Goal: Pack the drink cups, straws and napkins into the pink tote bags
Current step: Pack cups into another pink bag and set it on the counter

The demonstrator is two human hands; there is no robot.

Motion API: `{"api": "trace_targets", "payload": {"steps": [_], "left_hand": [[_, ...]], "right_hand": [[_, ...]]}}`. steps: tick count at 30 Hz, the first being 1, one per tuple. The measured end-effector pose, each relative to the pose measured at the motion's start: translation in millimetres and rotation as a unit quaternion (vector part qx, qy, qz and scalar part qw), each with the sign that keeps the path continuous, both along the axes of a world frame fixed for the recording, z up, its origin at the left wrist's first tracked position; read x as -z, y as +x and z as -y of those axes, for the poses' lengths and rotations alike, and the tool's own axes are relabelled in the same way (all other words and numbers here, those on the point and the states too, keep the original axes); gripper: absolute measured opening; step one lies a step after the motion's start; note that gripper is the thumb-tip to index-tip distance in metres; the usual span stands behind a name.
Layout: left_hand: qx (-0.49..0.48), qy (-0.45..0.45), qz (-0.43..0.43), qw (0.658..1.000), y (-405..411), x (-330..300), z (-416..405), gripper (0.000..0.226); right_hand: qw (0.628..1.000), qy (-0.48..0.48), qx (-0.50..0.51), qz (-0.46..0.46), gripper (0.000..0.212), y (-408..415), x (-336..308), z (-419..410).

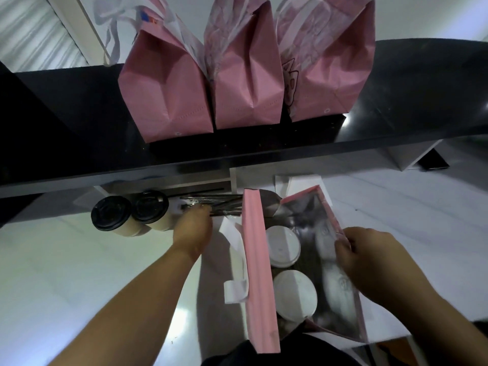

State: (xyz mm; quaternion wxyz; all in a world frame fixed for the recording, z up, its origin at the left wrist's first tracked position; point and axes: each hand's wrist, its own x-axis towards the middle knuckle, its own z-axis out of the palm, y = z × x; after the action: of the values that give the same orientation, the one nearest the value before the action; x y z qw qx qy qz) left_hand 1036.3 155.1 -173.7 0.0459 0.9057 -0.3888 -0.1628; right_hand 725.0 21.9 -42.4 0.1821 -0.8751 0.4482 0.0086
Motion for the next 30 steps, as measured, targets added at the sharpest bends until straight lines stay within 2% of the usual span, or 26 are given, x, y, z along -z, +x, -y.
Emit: {"api": "trace_targets", "payload": {"steps": [3, 6, 16, 21, 24, 30], "left_hand": [[0.027, 0.003, 0.055, 0.998, 13, 9, 10, 0.051], [0.04, 0.012, 0.078, 0.996, 23, 21, 16, 0.039], [0.057, -0.008, 0.109, 0.992, 35, 42, 13, 0.014], [0.029, -0.046, 0.115, 0.992, 39, 34, 7, 0.015], [0.007, -0.061, 0.094, 0.994, 38, 22, -2, 0.017], [-0.036, -0.095, -0.018, 0.995, 3, -34, -47, 0.013]], "right_hand": [[1.0, -0.005, 0.019, 0.0, 0.039, -1, -1, 0], [1.0, -0.002, 0.023, -0.005, 0.04, 0, -3, -1], [1.0, -0.009, 0.021, -0.013, 0.037, 5, -3, -1], [1.0, -0.011, 0.016, -0.016, 0.037, 7, -3, 0], [1.0, -0.008, 0.007, -0.012, 0.038, 6, -3, 1], [0.999, 0.03, -0.021, -0.015, 0.037, 7, -3, 0]]}}
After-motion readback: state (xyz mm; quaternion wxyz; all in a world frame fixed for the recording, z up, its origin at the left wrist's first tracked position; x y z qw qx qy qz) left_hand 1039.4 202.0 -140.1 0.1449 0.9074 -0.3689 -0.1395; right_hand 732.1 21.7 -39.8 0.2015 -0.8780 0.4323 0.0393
